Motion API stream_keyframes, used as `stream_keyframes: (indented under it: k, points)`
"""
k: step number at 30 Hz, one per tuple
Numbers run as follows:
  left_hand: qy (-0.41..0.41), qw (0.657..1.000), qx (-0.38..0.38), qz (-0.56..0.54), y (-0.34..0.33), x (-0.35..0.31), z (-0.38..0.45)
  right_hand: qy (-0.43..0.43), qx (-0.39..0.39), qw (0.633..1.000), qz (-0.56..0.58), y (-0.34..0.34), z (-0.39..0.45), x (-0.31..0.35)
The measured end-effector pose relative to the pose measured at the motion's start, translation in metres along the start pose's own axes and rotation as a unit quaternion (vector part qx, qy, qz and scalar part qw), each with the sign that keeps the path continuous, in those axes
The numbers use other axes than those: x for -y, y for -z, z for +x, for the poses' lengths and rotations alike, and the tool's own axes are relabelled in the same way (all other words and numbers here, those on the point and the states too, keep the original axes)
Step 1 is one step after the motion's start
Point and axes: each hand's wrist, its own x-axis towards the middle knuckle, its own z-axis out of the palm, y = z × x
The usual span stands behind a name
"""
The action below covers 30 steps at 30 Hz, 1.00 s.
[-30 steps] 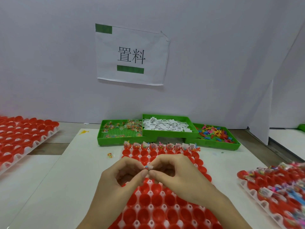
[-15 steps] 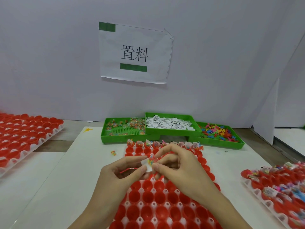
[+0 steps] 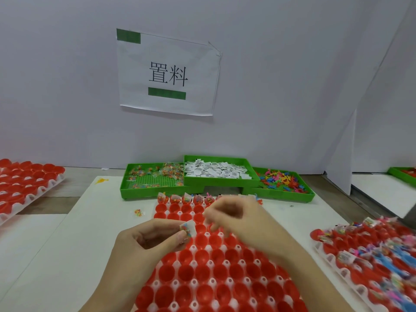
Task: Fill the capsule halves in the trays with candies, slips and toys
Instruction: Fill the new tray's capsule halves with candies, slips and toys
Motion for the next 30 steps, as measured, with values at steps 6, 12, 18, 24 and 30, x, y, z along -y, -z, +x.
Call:
stream_keyframes:
  k: [6, 12, 18, 24, 30]
  points:
    - [0.002, 0.999, -0.001, 0.037, 0.004, 0.005, 0.003, -0.129, -0.248, 0.96, -0.012, 0.093, 0.079, -0.072]
    - [-0.01, 0.998, -0.004, 0.06, 0.006, 0.007, 0.005, -0.203, -0.249, 0.901, -0.291, 0.146, 0.126, -0.153]
    - [-0.016, 0.998, -0.016, 0.06, 0.01, 0.006, 0.008, -0.187, -0.174, 0.893, -0.372, 0.151, 0.141, -0.173]
    - [-0.007, 0.998, 0.006, 0.064, 0.011, 0.007, 0.007, -0.176, -0.149, 0.874, -0.428, 0.149, 0.147, -0.167]
    - [-0.004, 0.998, 0.005, 0.061, 0.01, 0.004, 0.006, -0.178, -0.219, 0.868, -0.408, 0.149, 0.133, -0.16]
